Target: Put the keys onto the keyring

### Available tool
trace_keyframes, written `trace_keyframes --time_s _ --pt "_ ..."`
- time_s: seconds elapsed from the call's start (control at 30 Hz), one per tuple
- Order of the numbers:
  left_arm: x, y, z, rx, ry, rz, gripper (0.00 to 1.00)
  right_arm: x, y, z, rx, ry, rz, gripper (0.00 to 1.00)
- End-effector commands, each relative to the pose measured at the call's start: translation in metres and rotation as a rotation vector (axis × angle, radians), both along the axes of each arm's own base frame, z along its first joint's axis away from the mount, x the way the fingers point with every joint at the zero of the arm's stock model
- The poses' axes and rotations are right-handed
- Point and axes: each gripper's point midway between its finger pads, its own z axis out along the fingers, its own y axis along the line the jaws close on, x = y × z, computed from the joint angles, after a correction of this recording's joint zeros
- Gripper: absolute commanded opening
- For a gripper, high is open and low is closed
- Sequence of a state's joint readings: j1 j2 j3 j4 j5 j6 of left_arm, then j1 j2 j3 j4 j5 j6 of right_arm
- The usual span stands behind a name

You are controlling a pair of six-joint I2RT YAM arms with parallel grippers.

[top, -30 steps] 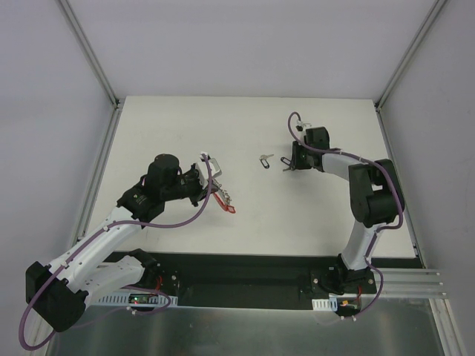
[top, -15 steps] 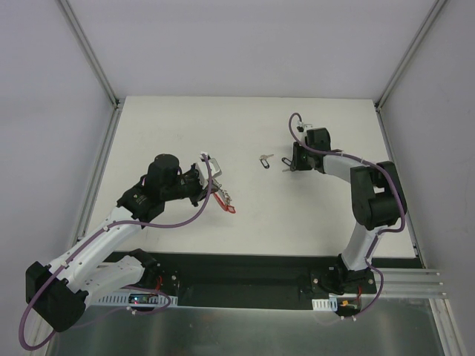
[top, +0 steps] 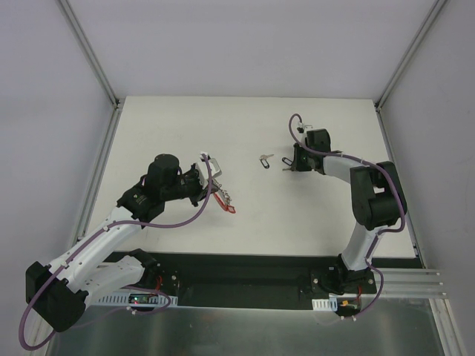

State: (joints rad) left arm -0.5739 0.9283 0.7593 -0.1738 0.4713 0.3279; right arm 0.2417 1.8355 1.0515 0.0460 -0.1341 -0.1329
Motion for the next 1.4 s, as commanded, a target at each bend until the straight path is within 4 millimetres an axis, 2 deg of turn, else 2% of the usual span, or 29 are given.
trace_keyframes --time_s 0.0,0.17,0.33,0.47,0.57,0.6,0.67,0.7,0.8,0.83,0.9,0.93,1.0,1.03,1.07,1.17,1.37 --pt "0.0 -0.004 0.015 -0.046 -0.03 -0.02 0.0 0.004 -0.001 0.014 0.012 -0.043 -0.021 0.16" --pt "0.0 -0.004 0.015 -0.045 -0.028 -0.018 0.0 0.003 -0.002 0.015 0.015 -0.048 -0.019 0.04" --pt "-0.001 -0.004 0.017 -0.051 -0.034 -0.024 0.0 0.0 0.004 0.029 0.016 -0.084 0.016 0.01" --pt "-0.003 -0.004 0.021 -0.058 -0.051 -0.037 0.0 -0.007 0.014 0.057 0.019 -0.155 0.081 0.01" --pt "-0.006 -0.005 0.023 -0.061 -0.065 -0.055 0.0 -0.02 0.026 0.07 -0.029 -0.185 0.166 0.01" --pt "-0.007 -0.005 0.023 -0.062 -0.069 -0.063 0.0 -0.024 0.026 0.084 -0.069 -0.228 0.208 0.01" --pt "-0.01 -0.006 0.026 -0.071 -0.075 -0.085 0.0 -0.04 0.035 0.093 -0.088 -0.241 0.276 0.01" --pt "-0.014 -0.008 0.027 -0.078 -0.076 -0.109 0.0 -0.046 0.037 0.108 -0.094 -0.285 0.306 0.01" --pt "-0.019 -0.009 0.03 -0.079 -0.092 -0.145 0.0 -0.072 0.05 0.122 -0.096 -0.32 0.411 0.01" --pt "-0.021 -0.01 0.031 -0.079 -0.096 -0.153 0.0 -0.084 0.058 0.138 -0.097 -0.371 0.478 0.01" --pt "-0.022 -0.01 0.036 -0.079 -0.111 -0.174 0.0 -0.101 0.066 0.149 -0.092 -0.395 0.553 0.01" --pt "-0.025 -0.011 0.036 -0.079 -0.104 -0.187 0.0 -0.115 0.076 0.165 -0.081 -0.448 0.619 0.01" --pt "-0.027 -0.012 0.043 -0.082 -0.118 -0.205 0.0 -0.134 0.084 0.173 -0.06 -0.474 0.691 0.01" --pt "-0.029 -0.012 0.042 -0.08 -0.112 -0.215 0.0 -0.147 0.094 0.179 -0.034 -0.494 0.749 0.02" --pt "-0.03 -0.014 0.047 -0.081 -0.125 -0.223 0.0 -0.158 0.095 0.191 -0.03 -0.54 0.781 0.01" --pt "-0.034 -0.018 0.049 -0.042 -0.151 -0.256 0.0 -0.186 0.105 0.205 -0.039 -0.613 0.895 0.02" --pt "-0.043 -0.037 0.049 0.006 -0.174 -0.341 0.0 -0.23 0.116 0.216 -0.033 -0.626 1.038 0.01"
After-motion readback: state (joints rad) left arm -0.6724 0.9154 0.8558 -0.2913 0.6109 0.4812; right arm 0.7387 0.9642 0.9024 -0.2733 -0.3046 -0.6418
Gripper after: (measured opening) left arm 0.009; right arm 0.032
